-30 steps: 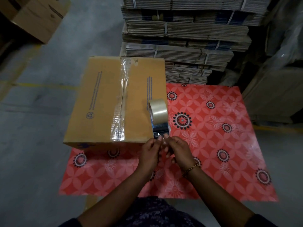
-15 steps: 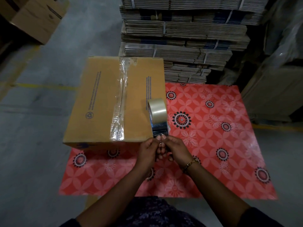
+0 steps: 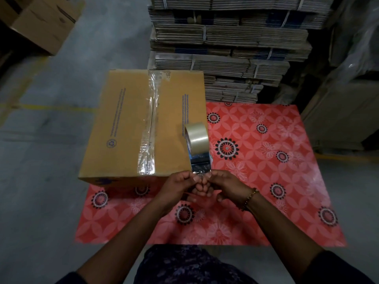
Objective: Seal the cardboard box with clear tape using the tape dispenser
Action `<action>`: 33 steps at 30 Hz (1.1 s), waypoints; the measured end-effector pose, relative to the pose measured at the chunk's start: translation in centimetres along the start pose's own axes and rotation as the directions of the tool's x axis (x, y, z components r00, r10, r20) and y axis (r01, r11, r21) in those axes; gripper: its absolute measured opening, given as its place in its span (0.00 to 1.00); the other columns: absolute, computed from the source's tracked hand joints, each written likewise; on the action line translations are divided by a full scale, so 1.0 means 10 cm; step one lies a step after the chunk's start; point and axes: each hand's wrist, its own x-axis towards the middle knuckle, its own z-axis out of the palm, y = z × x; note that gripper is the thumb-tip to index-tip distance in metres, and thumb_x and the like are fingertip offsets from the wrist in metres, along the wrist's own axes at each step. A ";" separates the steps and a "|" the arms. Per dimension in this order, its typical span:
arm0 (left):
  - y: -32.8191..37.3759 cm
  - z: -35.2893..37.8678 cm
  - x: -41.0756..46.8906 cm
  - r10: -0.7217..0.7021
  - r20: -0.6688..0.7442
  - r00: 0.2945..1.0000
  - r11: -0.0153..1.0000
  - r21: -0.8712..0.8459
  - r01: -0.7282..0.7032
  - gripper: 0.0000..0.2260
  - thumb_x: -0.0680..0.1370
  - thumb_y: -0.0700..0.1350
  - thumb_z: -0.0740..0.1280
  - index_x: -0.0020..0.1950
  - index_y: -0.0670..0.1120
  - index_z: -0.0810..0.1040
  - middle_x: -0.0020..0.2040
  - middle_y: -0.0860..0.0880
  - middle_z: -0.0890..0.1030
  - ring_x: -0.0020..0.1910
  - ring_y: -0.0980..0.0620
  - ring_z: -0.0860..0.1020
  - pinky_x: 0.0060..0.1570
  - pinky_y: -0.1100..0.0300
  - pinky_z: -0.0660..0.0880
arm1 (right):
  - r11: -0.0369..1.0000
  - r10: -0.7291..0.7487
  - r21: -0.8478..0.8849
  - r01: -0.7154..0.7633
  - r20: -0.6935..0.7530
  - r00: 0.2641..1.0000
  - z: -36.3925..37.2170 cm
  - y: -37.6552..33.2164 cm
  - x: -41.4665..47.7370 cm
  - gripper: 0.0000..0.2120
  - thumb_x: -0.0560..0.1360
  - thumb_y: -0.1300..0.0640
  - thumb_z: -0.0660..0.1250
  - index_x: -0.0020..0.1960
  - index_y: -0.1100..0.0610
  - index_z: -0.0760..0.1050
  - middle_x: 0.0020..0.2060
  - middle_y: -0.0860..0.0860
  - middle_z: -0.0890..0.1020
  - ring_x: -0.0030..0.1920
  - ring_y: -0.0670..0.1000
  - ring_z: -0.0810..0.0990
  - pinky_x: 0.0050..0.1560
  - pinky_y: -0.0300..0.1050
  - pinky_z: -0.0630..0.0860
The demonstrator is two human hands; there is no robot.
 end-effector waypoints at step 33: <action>0.37 -0.15 0.59 0.690 -0.006 0.724 0.412 0.826 -0.386 0.16 0.75 0.45 0.60 0.59 0.43 0.78 0.58 0.45 0.80 0.57 0.41 0.78 0.55 0.42 0.76 | 0.798 -0.482 -0.601 0.037 -0.602 0.637 0.12 -0.26 0.27 0.22 0.68 0.33 0.69 0.52 0.46 0.71 0.43 0.46 0.82 0.40 0.52 0.80 0.34 0.49 0.76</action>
